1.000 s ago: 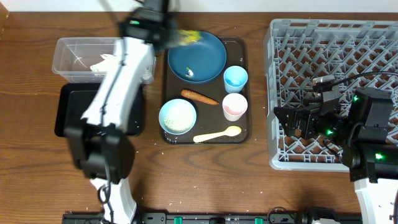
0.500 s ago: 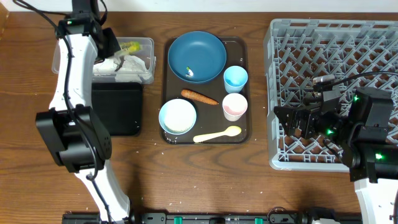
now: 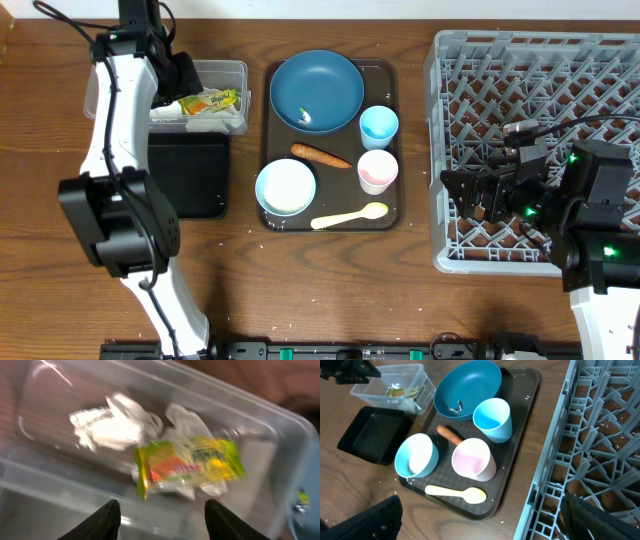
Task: Sort waste into correct bins and load items into the dishwasher rack
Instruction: 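Carry the wrapper with the left gripper and drop it into the clear bin, then grasp the rim of the light-blue rice bowl with the left gripper, then lift the rice bowl with the left gripper over the black tray, then tilt the bowl with the left gripper to pour rice onto the black tray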
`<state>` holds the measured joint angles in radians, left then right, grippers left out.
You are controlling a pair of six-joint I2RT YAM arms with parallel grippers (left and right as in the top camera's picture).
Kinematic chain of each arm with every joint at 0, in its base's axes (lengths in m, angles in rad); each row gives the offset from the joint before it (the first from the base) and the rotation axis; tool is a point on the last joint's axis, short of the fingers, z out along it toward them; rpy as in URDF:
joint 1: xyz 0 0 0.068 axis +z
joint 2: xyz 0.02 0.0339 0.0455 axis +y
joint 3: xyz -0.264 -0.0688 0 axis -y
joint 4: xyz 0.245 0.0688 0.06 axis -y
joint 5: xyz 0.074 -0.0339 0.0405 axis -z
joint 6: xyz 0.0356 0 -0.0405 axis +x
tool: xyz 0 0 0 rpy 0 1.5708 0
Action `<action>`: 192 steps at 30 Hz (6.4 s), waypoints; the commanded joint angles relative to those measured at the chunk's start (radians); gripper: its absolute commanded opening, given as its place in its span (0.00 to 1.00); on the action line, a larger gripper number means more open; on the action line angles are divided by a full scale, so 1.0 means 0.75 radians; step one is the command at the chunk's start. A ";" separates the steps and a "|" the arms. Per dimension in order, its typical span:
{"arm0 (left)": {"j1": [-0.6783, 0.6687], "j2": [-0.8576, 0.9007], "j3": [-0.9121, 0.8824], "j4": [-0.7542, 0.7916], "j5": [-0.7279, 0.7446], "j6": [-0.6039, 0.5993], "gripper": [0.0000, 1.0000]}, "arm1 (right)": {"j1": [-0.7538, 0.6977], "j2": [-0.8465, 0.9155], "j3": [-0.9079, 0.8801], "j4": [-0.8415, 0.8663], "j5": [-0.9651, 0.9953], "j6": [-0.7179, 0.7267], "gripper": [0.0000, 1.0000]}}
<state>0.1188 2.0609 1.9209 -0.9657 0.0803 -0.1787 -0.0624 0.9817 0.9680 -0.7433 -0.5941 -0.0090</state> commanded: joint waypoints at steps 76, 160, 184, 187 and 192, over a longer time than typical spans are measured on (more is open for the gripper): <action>-0.782 -0.404 -0.806 0.111 0.023 -0.269 0.06 | -0.003 -0.002 0.028 0.062 -0.012 0.021 0.99; 0.691 -0.195 -0.810 0.349 1.766 0.129 0.06 | -0.003 0.018 0.025 0.163 -0.012 0.041 0.99; 0.770 -0.148 -0.810 0.332 1.990 -0.109 0.06 | -0.003 0.018 0.025 0.158 -0.011 0.041 0.99; 0.769 -0.156 -0.810 0.313 1.990 -0.103 0.06 | -0.003 0.018 0.025 0.158 -0.011 0.041 0.99; 0.768 -0.193 -0.810 0.276 1.990 -0.107 0.06 | -0.003 0.018 0.025 0.156 -0.011 0.041 0.99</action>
<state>0.6922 1.9522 1.2949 -0.7452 1.5440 -0.2588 -0.0624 0.9939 0.9680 -0.6224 -0.5945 0.0143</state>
